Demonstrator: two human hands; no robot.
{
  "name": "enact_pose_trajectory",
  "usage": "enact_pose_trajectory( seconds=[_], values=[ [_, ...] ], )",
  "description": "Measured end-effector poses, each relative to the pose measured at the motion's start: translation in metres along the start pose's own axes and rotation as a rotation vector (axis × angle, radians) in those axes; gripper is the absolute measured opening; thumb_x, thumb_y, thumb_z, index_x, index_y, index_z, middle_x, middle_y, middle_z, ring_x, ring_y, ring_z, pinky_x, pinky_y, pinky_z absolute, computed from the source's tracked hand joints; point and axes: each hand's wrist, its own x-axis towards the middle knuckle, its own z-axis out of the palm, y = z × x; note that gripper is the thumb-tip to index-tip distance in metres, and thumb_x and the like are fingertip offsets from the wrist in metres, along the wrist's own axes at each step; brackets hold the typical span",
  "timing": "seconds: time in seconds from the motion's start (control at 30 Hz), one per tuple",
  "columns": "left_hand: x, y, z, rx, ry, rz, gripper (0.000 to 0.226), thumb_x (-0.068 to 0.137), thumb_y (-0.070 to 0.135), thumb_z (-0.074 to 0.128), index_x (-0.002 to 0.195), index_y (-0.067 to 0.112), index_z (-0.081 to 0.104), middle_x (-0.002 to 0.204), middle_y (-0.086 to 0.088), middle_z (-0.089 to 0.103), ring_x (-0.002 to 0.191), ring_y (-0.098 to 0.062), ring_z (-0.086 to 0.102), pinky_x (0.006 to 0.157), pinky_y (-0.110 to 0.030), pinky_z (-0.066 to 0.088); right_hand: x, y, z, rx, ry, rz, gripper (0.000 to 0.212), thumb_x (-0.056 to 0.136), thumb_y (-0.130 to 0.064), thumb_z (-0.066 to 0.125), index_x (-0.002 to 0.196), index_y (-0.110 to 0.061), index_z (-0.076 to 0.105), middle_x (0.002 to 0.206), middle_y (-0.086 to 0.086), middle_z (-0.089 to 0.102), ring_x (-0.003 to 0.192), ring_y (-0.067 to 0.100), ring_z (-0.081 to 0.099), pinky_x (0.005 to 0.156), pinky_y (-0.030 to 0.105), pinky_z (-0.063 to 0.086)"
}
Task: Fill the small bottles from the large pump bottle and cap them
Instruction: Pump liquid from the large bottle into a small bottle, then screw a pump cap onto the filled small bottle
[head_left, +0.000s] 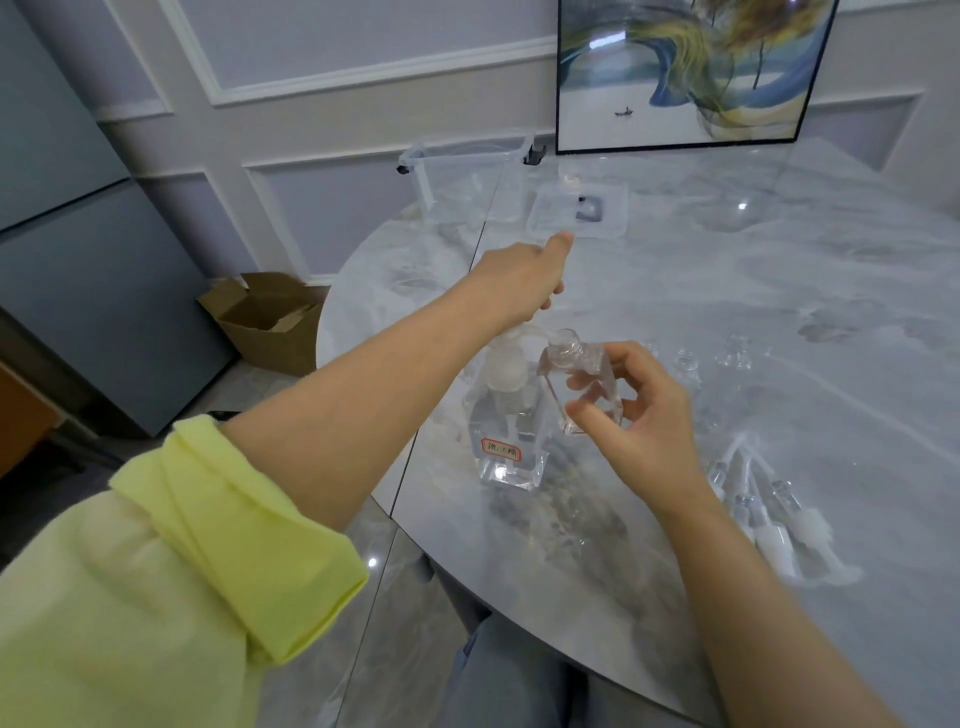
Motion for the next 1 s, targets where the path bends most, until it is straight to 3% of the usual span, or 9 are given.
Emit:
enact_pose_trajectory(
  seconds=[0.1, 0.2, 0.37, 0.5, 0.63, 0.67, 0.8, 0.9, 1.0],
  values=[
    [-0.002, -0.003, -0.003, -0.062, 0.082, 0.046, 0.053, 0.106, 0.052, 0.029, 0.103, 0.019, 0.07, 0.101, 0.001, 0.072, 0.097, -0.021, 0.069, 0.079, -0.032, 0.051, 0.0, -0.002, -0.003, 0.029, 0.001, 0.061, 0.029, 0.074, -0.015, 0.068, 0.101, -0.025, 0.068, 0.093, -0.007, 0.069, 0.088, 0.011, 0.069, 0.073, 0.043, 0.062],
    [-0.002, -0.004, -0.001, -0.067, 0.23, 0.144, 0.039, 0.103, 0.046, 0.037, 0.104, 0.023, 0.068, 0.103, 0.004, 0.071, 0.096, -0.021, 0.068, 0.09, -0.039, 0.054, -0.005, -0.002, -0.009, 0.088, 0.036, 0.133, 0.03, 0.072, -0.013, 0.067, 0.098, -0.027, 0.068, 0.089, -0.008, 0.071, 0.088, 0.01, 0.067, 0.069, 0.031, 0.058],
    [-0.012, 0.0, -0.004, 0.062, 0.497, 0.357, 0.016, 0.099, 0.028, 0.049, 0.105, 0.03, 0.064, 0.102, 0.016, 0.066, 0.092, -0.01, 0.061, 0.071, -0.029, 0.047, -0.015, -0.005, -0.025, 0.11, 0.113, 0.167, 0.032, 0.079, -0.008, 0.073, 0.101, -0.03, 0.067, 0.091, -0.009, 0.073, 0.098, 0.017, 0.066, 0.072, 0.029, 0.057],
    [-0.019, 0.003, -0.006, 0.119, 0.572, 0.475, 0.018, 0.096, 0.023, 0.049, 0.104, 0.031, 0.064, 0.104, 0.016, 0.066, 0.093, -0.007, 0.06, 0.067, -0.026, 0.048, -0.023, -0.011, -0.041, 0.042, 0.152, 0.195, 0.03, 0.085, -0.001, 0.076, 0.102, -0.024, 0.067, 0.093, -0.009, 0.076, 0.1, 0.013, 0.069, 0.082, 0.041, 0.063],
    [-0.03, 0.017, -0.009, -0.055, 0.546, 0.586, 0.02, 0.091, 0.02, 0.048, 0.099, 0.027, 0.065, 0.101, 0.016, 0.068, 0.094, -0.005, 0.063, 0.078, -0.038, 0.057, -0.032, -0.02, -0.05, -0.011, 0.148, 0.191, 0.029, 0.084, -0.008, 0.08, 0.103, -0.026, 0.068, 0.096, -0.013, 0.076, 0.099, 0.014, 0.071, 0.082, 0.039, 0.064],
    [-0.033, 0.02, -0.009, -0.095, 0.532, 0.624, 0.021, 0.091, 0.017, 0.048, 0.1, 0.024, 0.066, 0.101, 0.015, 0.069, 0.094, -0.005, 0.064, 0.08, -0.036, 0.057, -0.033, -0.02, -0.049, -0.018, 0.151, 0.19, 0.029, 0.084, -0.009, 0.081, 0.103, -0.027, 0.068, 0.095, -0.014, 0.076, 0.098, 0.012, 0.071, 0.081, 0.037, 0.064],
    [-0.055, 0.029, 0.005, -0.204, 0.408, 0.706, 0.029, 0.093, 0.002, 0.051, 0.114, 0.014, 0.068, 0.106, 0.003, 0.07, 0.095, -0.004, 0.063, 0.075, -0.009, 0.046, -0.044, -0.025, -0.047, -0.052, 0.172, 0.231, 0.031, 0.081, -0.011, 0.083, 0.101, -0.03, 0.068, 0.094, -0.015, 0.076, 0.095, 0.009, 0.073, 0.085, 0.042, 0.063],
    [-0.072, 0.029, 0.02, -0.239, 0.304, 0.699, 0.034, 0.095, -0.001, 0.052, 0.124, 0.012, 0.065, 0.113, -0.001, 0.069, 0.1, -0.006, 0.063, 0.076, -0.006, 0.046, -0.058, -0.027, -0.047, -0.106, 0.18, 0.252, 0.032, 0.078, -0.016, 0.085, 0.099, -0.034, 0.068, 0.094, -0.016, 0.076, 0.096, 0.006, 0.072, 0.088, 0.043, 0.062],
    [-0.092, 0.023, 0.034, -0.25, 0.212, 0.709, 0.036, 0.098, 0.002, 0.054, 0.131, 0.013, 0.063, 0.119, 0.0, 0.066, 0.109, -0.006, 0.062, 0.083, -0.01, 0.051, -0.073, -0.03, -0.046, -0.185, 0.199, 0.259, 0.033, 0.075, -0.023, 0.087, 0.099, -0.034, 0.068, 0.091, -0.018, 0.075, 0.09, 0.004, 0.071, 0.083, 0.031, 0.061]
  ],
)
